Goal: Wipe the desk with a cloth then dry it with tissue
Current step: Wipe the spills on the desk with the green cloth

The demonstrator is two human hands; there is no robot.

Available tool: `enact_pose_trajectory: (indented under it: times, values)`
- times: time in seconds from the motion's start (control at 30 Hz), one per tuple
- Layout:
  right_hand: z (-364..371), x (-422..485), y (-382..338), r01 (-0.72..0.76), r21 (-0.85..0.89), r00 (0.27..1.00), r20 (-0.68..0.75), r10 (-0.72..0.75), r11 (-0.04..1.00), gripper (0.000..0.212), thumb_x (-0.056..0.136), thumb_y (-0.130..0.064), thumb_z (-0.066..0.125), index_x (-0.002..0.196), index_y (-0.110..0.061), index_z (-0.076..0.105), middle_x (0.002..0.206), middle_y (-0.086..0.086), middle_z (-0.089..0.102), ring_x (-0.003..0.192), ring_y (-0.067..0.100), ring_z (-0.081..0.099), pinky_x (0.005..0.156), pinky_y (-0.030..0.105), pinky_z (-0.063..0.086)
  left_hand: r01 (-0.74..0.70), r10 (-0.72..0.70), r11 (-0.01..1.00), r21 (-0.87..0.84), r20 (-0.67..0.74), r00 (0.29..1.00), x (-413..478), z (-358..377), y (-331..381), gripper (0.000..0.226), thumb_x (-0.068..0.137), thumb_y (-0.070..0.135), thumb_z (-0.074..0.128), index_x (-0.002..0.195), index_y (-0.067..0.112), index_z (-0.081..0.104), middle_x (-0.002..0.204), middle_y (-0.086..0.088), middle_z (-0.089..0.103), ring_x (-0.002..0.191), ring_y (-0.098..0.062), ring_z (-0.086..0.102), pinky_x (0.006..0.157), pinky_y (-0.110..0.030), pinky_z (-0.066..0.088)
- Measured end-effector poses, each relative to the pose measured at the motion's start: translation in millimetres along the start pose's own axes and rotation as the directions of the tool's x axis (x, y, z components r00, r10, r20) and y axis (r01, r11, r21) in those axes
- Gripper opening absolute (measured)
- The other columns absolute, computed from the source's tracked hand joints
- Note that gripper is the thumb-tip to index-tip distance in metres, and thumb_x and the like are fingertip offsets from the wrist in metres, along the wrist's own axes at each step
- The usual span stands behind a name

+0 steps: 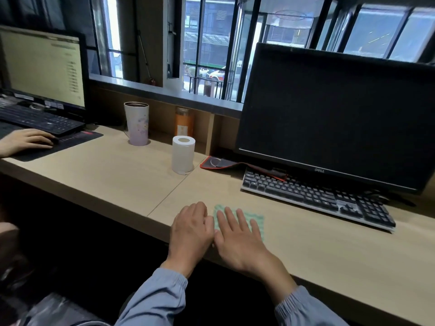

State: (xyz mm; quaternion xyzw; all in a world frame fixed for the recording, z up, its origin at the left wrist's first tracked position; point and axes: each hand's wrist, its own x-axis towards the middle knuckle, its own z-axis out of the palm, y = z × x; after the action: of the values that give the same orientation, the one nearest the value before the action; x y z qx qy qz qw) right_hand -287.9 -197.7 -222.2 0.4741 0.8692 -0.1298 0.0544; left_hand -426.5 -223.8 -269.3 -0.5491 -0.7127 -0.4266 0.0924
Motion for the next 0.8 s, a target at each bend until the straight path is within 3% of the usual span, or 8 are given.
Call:
enact_pose_trajectory:
  times: [0.13,0.2,0.27,0.43,0.8]
  values:
    - [-3,7,-1,0.000,-0.007,1.000,0.028,0.000,1.000,0.063,0.108,-0.049,0.009,0.164,-0.028,-0.012,0.168,-0.008,-0.026,0.153,0.019,-0.030,0.123,0.049,-0.017,0.200,-0.174,0.960,-0.196,0.142,0.974,22,-16,-2,0.011,0.097,0.024,0.049,0.087,0.019,0.047,0.079,-0.001,0.059,0.076,-0.030,0.054,0.068,-0.045,0.044]
    - [-8,22,-1,0.009,0.004,1.000,0.027,-0.009,1.000,0.064,0.108,-0.050,0.010,0.164,-0.029,-0.010,0.169,-0.008,-0.023,0.154,0.020,-0.028,0.124,0.049,-0.016,0.206,-0.173,0.951,-0.231,0.155,0.973,31,-22,-2,0.010,0.097,0.025,0.051,0.089,0.021,0.048,0.079,0.000,0.059,0.077,-0.027,0.056,0.071,-0.047,0.048]
    - [-12,38,0,0.016,0.024,1.000,0.016,-0.016,1.000,0.064,0.107,-0.049,0.011,0.165,-0.029,-0.009,0.170,-0.008,-0.021,0.155,0.020,-0.025,0.124,0.049,-0.015,0.131,-0.114,0.980,-0.149,0.121,0.986,35,-22,-6,0.006,0.095,0.027,0.053,0.092,0.021,0.053,0.085,0.005,0.058,0.083,-0.023,0.055,0.074,-0.045,0.048]
    - [-27,69,10,0.012,0.058,1.000,-0.010,-0.011,0.998,0.063,0.108,-0.049,0.013,0.165,-0.029,-0.004,0.172,-0.007,-0.016,0.156,0.018,-0.021,0.124,0.048,-0.013,0.083,-0.085,0.994,0.073,0.028,0.996,22,-14,-36,0.042,0.090,0.040,0.036,0.109,0.021,0.068,0.109,0.004,0.065,0.101,-0.024,0.059,0.086,-0.043,0.045]
    - [-1,19,-16,0.034,-0.012,0.999,0.006,-0.034,0.999,0.063,0.107,-0.050,0.007,0.164,-0.028,-0.011,0.169,-0.007,-0.024,0.154,0.020,-0.028,0.124,0.049,-0.016,0.086,-0.082,0.985,0.152,-0.027,0.996,19,-14,-40,0.037,0.091,0.039,0.033,0.100,0.023,0.064,0.099,0.005,0.062,0.090,-0.022,0.056,0.077,-0.042,0.043]
